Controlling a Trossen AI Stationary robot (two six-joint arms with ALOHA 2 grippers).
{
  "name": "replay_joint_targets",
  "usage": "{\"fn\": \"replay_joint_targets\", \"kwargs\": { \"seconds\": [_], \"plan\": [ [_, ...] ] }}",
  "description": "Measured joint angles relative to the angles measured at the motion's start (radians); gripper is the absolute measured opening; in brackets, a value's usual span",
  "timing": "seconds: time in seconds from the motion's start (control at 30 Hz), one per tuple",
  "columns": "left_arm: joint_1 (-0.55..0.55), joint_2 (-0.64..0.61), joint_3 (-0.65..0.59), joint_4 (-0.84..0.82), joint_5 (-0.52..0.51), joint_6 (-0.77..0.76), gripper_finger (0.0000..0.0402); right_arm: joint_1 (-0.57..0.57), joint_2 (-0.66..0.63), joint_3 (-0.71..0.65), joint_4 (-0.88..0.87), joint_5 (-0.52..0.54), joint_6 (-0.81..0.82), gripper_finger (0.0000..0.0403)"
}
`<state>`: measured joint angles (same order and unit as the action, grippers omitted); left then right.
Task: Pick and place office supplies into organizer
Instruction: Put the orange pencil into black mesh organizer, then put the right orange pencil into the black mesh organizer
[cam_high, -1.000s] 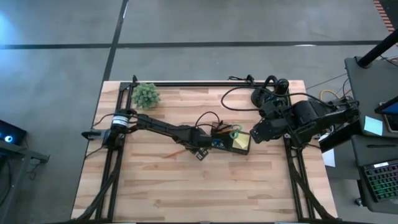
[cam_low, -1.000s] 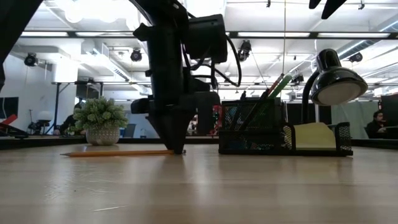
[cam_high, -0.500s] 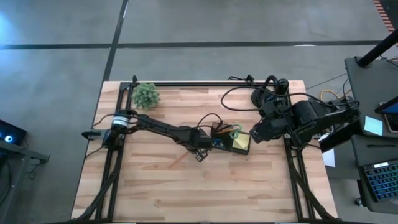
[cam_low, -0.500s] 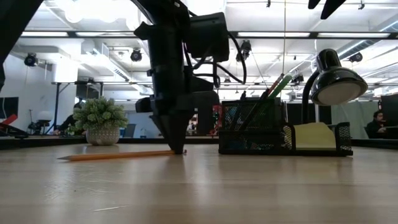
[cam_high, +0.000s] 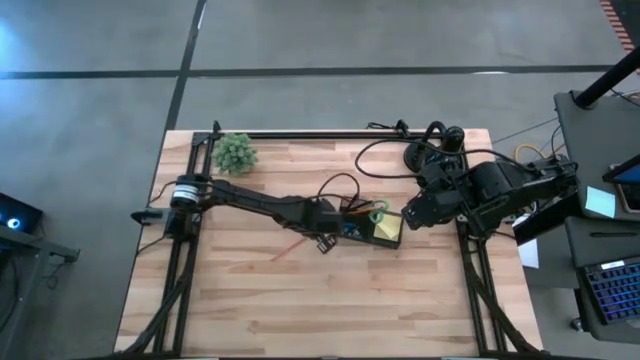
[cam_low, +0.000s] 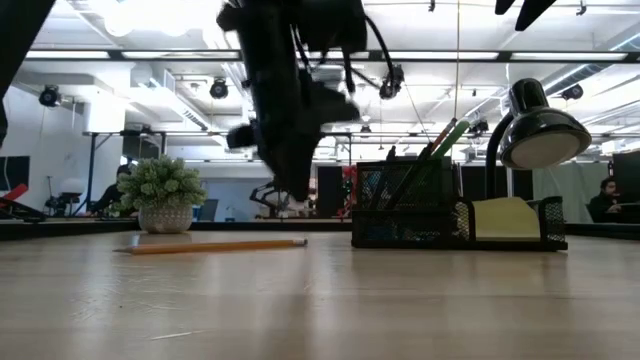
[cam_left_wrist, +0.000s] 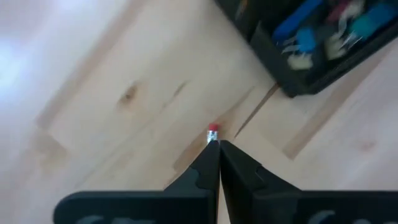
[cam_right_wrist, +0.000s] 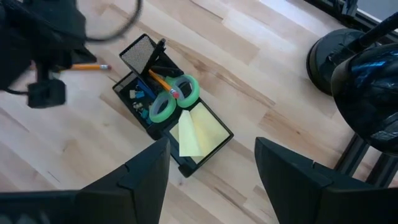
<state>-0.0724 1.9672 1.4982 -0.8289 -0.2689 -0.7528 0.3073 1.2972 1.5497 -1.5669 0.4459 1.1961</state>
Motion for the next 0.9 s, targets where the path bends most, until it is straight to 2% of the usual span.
{"fn": "replay_joint_targets", "kwargs": {
  "seconds": [0.23, 0.4, 0.47, 0.53, 0.67, 0.77, 0.9],
  "plan": [
    [0.002, -0.116, -0.001, -0.001, -0.085, -0.011, 0.0002, 0.000, 0.000, -0.002, 0.000, 0.000, 0.000, 0.0226],
    [0.027, -0.094, -0.045, -0.013, 0.087, 0.042, 0.0006, 0.000, 0.000, -0.004, 0.000, 0.000, 0.000, 0.0226],
    [0.022, -0.078, -0.053, -0.077, 0.196, 0.030, 0.0021, 0.002, 0.000, -0.004, 0.001, -0.011, 0.002, 0.0226],
    [-0.014, -0.079, -0.053, -0.155, 0.233, 0.019, 0.0040, 0.011, 0.000, -0.009, 0.003, -0.044, 0.016, 0.0226],
    [-0.102, -0.121, -0.097, -0.296, 0.242, -0.123, 0.0063, 0.054, 0.019, -0.018, 0.010, -0.087, 0.070, 0.0226],
    [-0.168, -0.199, -0.175, -0.230, 0.277, -0.303, 0.0055, 0.089, 0.046, -0.021, 0.011, -0.087, 0.119, 0.0226],
    [-0.279, -0.341, -0.326, -0.070, 0.204, -0.644, 0.0019, 0.118, 0.086, -0.021, 0.015, -0.076, 0.147, 0.0222]
  ]
}}
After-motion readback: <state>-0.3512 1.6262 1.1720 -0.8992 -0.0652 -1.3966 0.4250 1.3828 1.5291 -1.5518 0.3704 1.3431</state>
